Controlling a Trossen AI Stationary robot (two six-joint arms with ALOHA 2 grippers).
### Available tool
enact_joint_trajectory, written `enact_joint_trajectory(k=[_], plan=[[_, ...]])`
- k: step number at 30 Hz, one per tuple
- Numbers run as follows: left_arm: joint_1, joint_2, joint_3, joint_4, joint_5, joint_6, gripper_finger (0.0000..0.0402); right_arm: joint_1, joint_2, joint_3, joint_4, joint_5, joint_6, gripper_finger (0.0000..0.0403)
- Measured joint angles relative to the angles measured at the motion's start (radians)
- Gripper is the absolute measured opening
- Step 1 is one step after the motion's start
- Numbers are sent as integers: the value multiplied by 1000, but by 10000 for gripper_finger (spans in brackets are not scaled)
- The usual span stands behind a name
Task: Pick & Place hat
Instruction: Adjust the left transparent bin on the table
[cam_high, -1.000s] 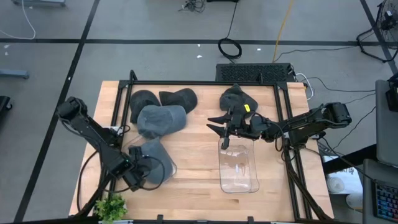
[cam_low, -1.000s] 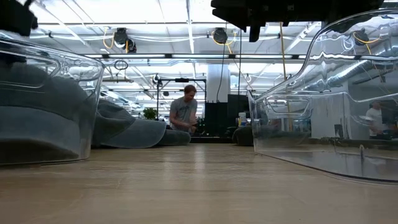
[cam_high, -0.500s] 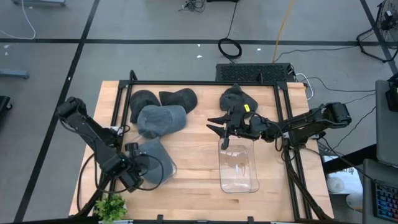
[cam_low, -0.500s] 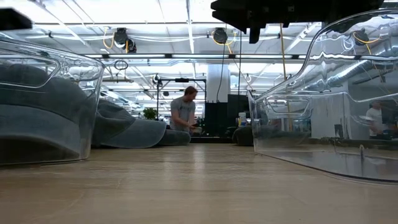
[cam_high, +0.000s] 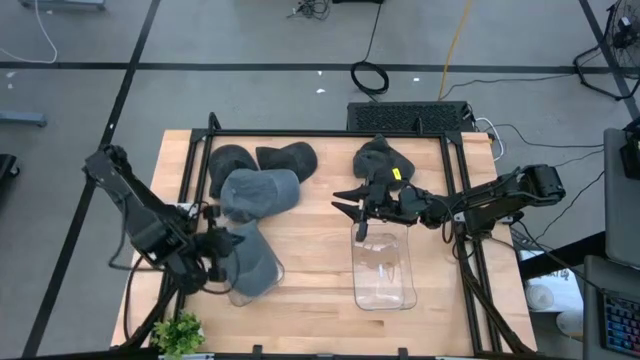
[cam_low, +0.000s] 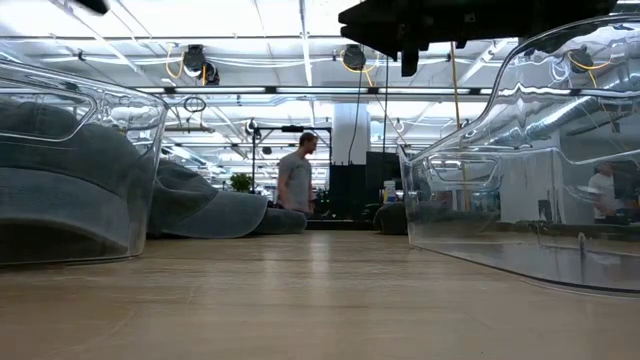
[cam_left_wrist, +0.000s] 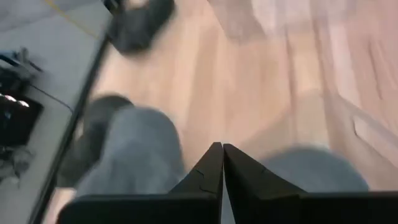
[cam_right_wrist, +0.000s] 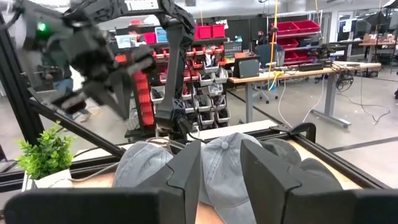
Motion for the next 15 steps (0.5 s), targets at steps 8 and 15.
enact_joint_trajectory(k=[8, 15], plan=[[-4, -90, -89, -90, 149, -415, 4, 0, 0, 0, -56, -11, 49, 100], [-123, -47, -152, -73, 480, -683, 2, 0, 0, -1, -72, -75, 52, 100]])
